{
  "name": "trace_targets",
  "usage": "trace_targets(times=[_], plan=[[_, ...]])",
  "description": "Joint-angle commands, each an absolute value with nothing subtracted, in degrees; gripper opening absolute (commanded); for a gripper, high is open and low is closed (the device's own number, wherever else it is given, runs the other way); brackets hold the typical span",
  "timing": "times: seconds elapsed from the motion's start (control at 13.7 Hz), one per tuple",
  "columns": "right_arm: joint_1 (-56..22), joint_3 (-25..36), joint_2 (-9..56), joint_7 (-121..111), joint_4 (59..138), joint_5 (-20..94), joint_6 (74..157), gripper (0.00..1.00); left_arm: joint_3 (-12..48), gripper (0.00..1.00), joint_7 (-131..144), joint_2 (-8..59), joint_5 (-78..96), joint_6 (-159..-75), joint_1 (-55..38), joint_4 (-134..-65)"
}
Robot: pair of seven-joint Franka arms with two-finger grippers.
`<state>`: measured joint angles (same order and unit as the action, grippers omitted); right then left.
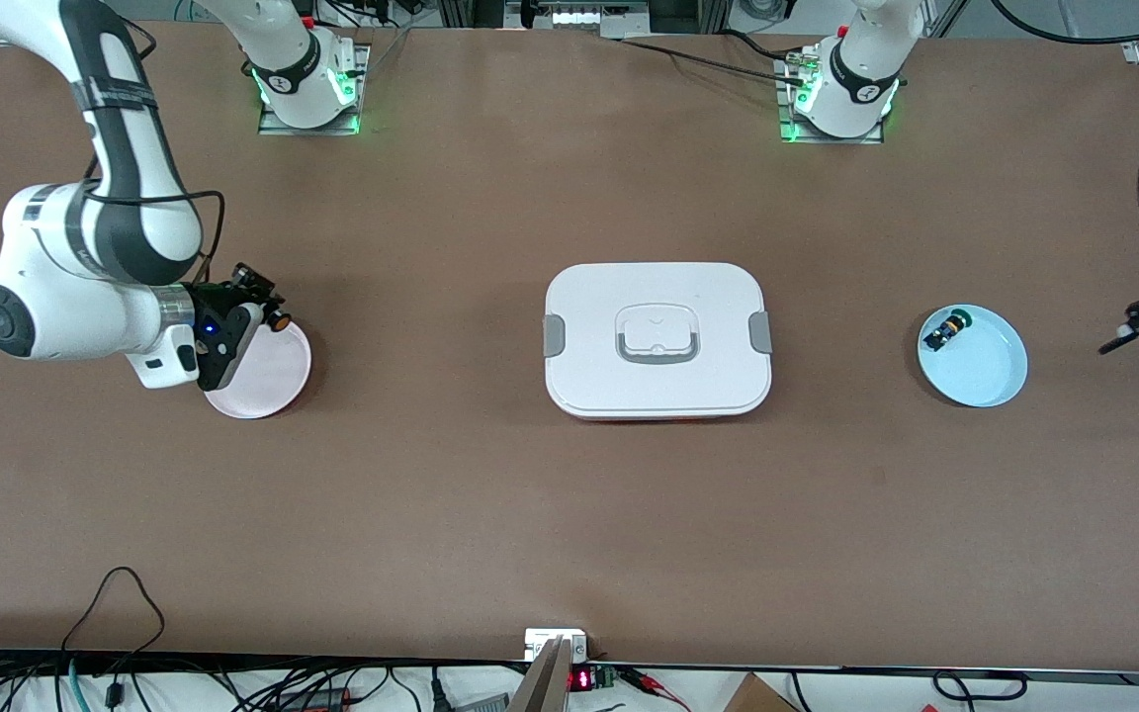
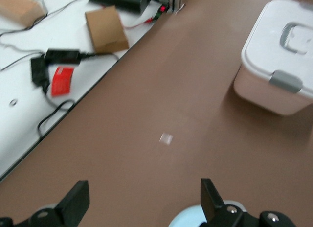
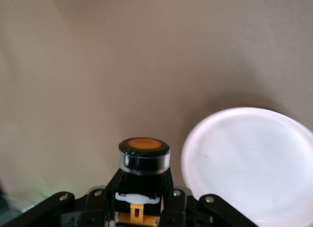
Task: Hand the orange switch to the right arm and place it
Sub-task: 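Move the switch over the white plate while the left gripper withdraws, then lower the switch onto the white plate and open the right gripper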
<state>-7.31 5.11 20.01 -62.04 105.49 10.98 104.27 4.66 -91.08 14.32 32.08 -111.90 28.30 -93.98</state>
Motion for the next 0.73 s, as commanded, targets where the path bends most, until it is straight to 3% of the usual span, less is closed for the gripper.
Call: trace_targets(times=[0.0,0.22,0.66], plan=[[-5.55,4.39,18.81,-71.51,111.69,5.20,114.92,0.15,3.08,1.00,-77.76,11.00,18.51,-107.70,23.14,-86.69],[-5.36,4.39,19.16,-80.83,117.23,1.15,128.20,0.15,2.72,1.00,-59.65,8.80,7.15,-99.43,17.07,-80.52],[-3.78,4.39,22.93,-88.75,124.62,0.88,144.82,0.15,2.64,1.00,-21.07,6.86,-4.64,-86.33,3.54,-75.24]])
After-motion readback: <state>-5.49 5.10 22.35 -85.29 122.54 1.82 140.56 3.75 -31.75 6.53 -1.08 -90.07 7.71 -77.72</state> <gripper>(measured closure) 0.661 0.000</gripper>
